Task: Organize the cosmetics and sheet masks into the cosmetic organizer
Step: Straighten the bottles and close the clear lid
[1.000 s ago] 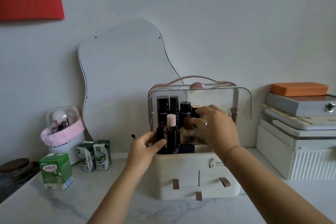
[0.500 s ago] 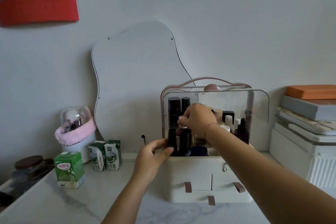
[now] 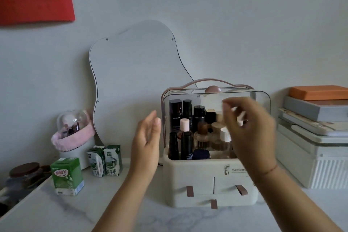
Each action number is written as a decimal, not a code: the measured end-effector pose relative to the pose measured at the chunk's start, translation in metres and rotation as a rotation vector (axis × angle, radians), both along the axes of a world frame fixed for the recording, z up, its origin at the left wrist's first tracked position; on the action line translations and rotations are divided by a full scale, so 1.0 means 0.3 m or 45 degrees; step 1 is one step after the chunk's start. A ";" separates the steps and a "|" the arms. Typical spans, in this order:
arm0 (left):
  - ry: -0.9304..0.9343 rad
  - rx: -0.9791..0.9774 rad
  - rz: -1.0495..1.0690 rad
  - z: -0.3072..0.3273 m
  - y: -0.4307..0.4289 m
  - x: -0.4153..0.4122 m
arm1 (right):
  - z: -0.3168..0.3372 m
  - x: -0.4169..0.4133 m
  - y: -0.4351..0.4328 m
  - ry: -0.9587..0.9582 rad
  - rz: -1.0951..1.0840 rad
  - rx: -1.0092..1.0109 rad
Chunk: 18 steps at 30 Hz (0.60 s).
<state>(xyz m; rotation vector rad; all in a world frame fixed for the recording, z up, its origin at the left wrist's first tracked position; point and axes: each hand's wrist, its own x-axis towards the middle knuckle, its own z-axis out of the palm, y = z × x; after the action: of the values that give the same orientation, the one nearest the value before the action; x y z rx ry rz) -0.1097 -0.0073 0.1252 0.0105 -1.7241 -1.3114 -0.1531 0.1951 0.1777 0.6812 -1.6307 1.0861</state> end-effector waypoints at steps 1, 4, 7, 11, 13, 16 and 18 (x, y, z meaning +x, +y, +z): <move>0.010 -0.018 -0.002 0.022 0.015 0.004 | -0.001 -0.008 0.039 0.053 -0.101 -0.087; -0.010 -0.032 -0.005 0.072 0.056 0.007 | 0.012 -0.085 0.132 -0.227 -0.206 -0.285; -0.086 -0.003 -0.050 0.087 0.086 0.006 | 0.014 -0.139 0.180 -0.605 0.108 -0.223; -0.082 0.093 -0.107 0.046 0.102 0.029 | -0.051 -0.146 0.219 -0.619 0.274 -0.264; -0.104 0.147 -0.094 -0.003 0.102 0.042 | -0.111 -0.138 0.241 -0.617 0.288 -0.317; -0.195 0.163 -0.095 -0.097 0.113 0.049 | -0.228 -0.123 0.251 -0.694 0.259 -0.263; -0.267 0.129 -0.078 -0.152 0.125 0.043 | -0.297 -0.120 0.242 -0.810 0.289 -0.219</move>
<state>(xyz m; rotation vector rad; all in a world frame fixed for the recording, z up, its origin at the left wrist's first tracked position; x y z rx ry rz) -0.0967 0.0303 0.0796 0.1598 -1.8436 -1.4849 -0.1892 0.2678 0.0888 0.4307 -1.9841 1.7112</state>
